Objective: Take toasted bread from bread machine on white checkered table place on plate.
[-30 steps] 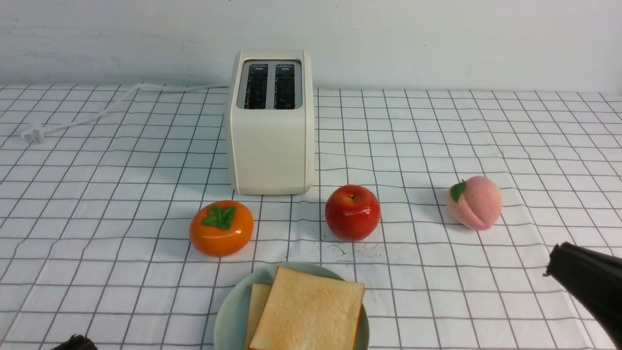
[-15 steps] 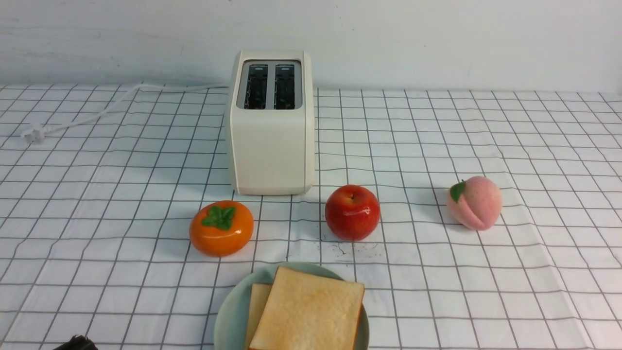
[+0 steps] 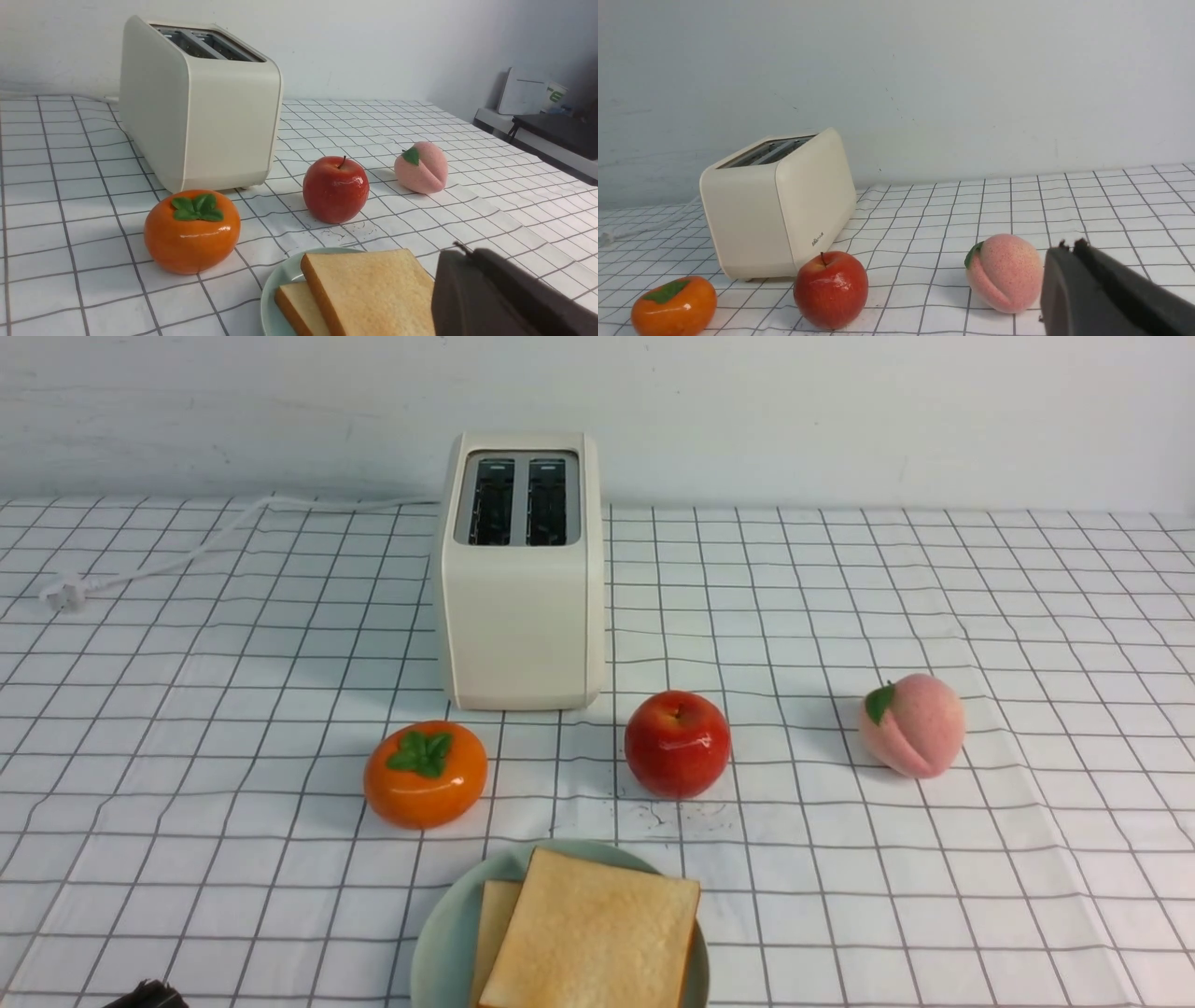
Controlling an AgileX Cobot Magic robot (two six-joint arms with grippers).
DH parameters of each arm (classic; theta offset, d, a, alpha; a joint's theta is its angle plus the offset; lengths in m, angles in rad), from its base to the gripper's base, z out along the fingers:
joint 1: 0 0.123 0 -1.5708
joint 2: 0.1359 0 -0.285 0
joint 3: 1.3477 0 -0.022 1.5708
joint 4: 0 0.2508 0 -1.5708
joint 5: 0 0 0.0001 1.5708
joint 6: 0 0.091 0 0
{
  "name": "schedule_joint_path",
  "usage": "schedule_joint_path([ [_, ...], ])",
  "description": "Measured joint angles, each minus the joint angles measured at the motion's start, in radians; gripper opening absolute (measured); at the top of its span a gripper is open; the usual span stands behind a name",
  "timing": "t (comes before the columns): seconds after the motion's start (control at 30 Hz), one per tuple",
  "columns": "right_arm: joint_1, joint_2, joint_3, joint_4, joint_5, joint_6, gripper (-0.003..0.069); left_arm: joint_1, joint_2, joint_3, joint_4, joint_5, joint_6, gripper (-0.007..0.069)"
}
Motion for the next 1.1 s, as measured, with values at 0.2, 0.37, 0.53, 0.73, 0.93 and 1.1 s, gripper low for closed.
schedule_joint_path([
  [0.2,0.0,0.0,0.001,0.29,0.06,-0.268,-0.001,0.0,0.0,0.0,0.0,0.0,0.0,-0.0012],
  [0.37,0.0,0.0,0.002,0.838,0.116,-0.86,-0.001,0.0,0.0,0.0,0.0,0.0,0.0,-0.0011],
  [0.53,0.0,0.0,0.004,1.514,0.316,-1.534,-0.001,0.0,0.0,0.0,0.0,0.0,0.0,-0.0005],
  [0.73,0.0,0.0,0.033,1.885,0.445,-1.989,-0.001,0.0,0.0,0.0,0.0,0.0,0.0,-0.0002],
  [0.93,0.0,0.0,0.053,1.915,0.498,-2.065,-0.0009,0.0,0.0,0.0,0.0,0.0,0.0,0.0004],
  [1.1,0.0,0.0,0.047,1.881,0.551,-1.991,-0.0008,0.0,0.0,0.0,0.0,0.0,0.0,0.0008],
])
